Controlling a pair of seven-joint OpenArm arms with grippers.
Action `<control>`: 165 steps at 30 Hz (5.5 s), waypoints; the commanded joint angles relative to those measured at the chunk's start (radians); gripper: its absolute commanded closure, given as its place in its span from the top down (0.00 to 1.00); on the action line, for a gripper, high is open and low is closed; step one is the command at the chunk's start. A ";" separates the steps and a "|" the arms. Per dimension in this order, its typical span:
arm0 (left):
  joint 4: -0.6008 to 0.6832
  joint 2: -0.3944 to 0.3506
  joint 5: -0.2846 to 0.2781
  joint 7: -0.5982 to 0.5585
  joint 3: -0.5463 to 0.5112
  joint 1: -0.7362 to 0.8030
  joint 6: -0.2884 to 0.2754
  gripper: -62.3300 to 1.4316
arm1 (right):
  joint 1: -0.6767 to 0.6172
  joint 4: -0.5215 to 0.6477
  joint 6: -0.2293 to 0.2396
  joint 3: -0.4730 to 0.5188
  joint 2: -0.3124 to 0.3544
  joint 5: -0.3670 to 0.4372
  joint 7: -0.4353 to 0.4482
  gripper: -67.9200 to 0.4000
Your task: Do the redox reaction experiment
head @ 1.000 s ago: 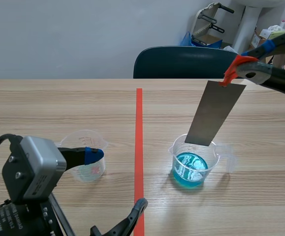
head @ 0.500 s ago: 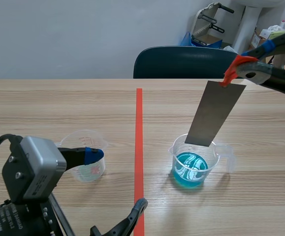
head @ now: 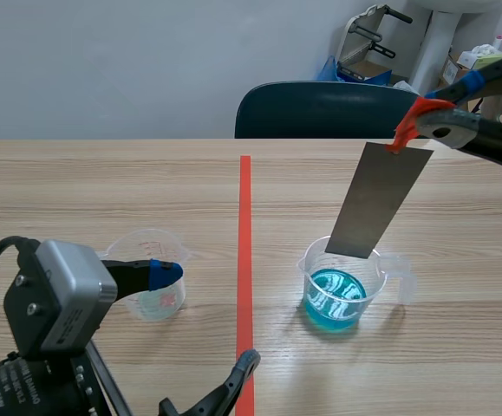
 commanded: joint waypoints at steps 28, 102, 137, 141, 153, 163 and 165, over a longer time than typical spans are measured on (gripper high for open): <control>0.018 0.008 -0.006 -0.018 0.001 0.000 -0.006 1.00 | 0.009 0.008 0.008 0.019 0.011 0.025 0.015 0.02; -0.150 0.197 -0.014 0.099 -0.043 -0.167 -0.013 0.06 | 0.009 0.008 0.008 0.019 0.011 0.024 0.014 0.02; 0.405 0.174 -0.068 0.042 -0.844 0.900 -0.013 0.07 | 0.009 0.008 0.008 0.019 0.011 0.024 0.013 0.02; 0.436 0.174 -0.071 0.032 -0.843 0.900 -0.006 0.14 | 0.009 0.008 0.008 0.019 0.011 0.024 0.014 0.02; 0.468 0.174 -0.095 0.014 -0.843 0.894 0.021 0.98 | 0.009 0.008 0.008 0.019 0.011 0.024 0.014 0.02; 0.468 0.174 -0.093 0.000 -0.843 0.892 0.021 1.00 | 0.009 0.008 0.008 0.019 0.011 0.024 0.014 0.02; 0.468 0.174 -0.093 0.000 -0.843 0.892 0.024 1.00 | 0.009 0.008 0.008 0.019 0.011 0.024 0.014 0.02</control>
